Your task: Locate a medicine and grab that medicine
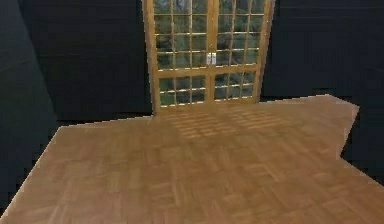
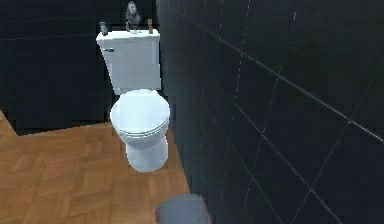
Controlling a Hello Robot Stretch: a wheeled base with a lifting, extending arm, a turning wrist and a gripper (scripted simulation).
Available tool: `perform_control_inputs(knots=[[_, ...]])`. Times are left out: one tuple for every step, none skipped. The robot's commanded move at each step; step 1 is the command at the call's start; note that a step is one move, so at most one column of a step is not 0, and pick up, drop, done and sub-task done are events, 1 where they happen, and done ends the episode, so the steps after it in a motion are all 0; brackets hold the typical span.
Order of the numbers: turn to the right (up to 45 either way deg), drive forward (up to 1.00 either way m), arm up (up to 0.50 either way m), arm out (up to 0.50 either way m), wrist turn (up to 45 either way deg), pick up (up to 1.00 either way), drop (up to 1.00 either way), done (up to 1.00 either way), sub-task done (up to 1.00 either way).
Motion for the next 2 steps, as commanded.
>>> perform_control_inputs(knots=[[3.0,0.0,0.0,0.0,0.0,0.0,0.0,0.0,0.0],[-18.0,0.0,0.0,0.0,0.0,0.0,0.0,0.0,0.0]])
